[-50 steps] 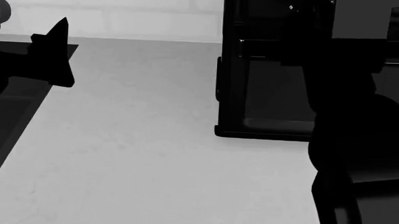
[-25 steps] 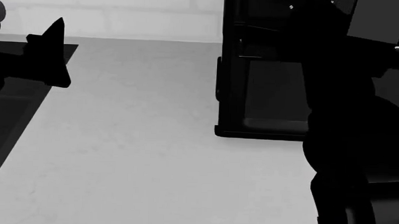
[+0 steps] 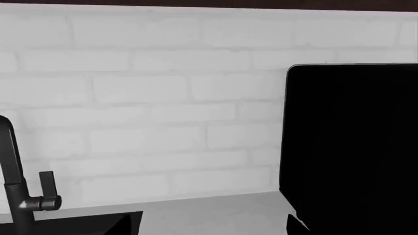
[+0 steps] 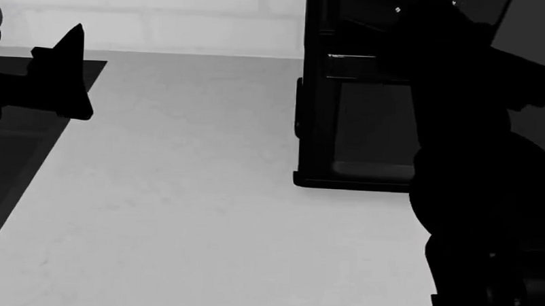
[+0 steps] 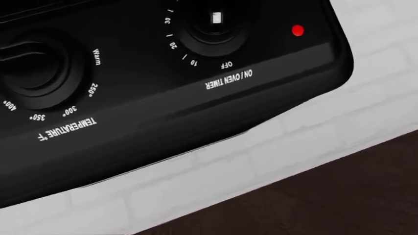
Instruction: Turn on the toaster oven by setting the timer.
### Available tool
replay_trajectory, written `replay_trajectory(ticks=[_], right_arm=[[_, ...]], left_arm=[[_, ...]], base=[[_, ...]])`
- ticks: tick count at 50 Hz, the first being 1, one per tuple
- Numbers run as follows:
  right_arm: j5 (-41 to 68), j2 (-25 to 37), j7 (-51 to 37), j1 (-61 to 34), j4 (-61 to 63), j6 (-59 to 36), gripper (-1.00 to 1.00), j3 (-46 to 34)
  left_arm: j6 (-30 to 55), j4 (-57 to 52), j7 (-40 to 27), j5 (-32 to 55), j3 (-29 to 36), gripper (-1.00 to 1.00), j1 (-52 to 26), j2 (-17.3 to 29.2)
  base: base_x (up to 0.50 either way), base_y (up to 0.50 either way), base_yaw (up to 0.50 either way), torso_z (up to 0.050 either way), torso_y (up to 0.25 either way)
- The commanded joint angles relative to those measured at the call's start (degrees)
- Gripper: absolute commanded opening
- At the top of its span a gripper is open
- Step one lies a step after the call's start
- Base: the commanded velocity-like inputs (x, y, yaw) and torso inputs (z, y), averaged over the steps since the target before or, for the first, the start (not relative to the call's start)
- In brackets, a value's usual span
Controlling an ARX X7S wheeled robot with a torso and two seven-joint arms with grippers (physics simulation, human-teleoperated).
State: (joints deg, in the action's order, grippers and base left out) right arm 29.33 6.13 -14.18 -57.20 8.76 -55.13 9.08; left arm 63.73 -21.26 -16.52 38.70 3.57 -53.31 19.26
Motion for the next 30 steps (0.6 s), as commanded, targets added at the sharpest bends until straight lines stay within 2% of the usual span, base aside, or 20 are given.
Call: replay_trajectory(ticks=[1,30], right_arm=[[-0.74,-1.25,-2.2,-4.55,-1.53,1.67,-1.0,5.56],[6.76,-3.81,-6.14,-4.74,-3.59,3.76,-1.0,11.86]], left_arm=[[0.04,0.07,-0.23,0.27,0.14,1.0,-0.31,0.11],[-0.33,0.12,-0.55,0.88,0.12,1.0,-0.33,0.82]], base=[[0.02,0.0,0.01,0.0,0.0],[0.02,0.0,0.01,0.004,0.0]])
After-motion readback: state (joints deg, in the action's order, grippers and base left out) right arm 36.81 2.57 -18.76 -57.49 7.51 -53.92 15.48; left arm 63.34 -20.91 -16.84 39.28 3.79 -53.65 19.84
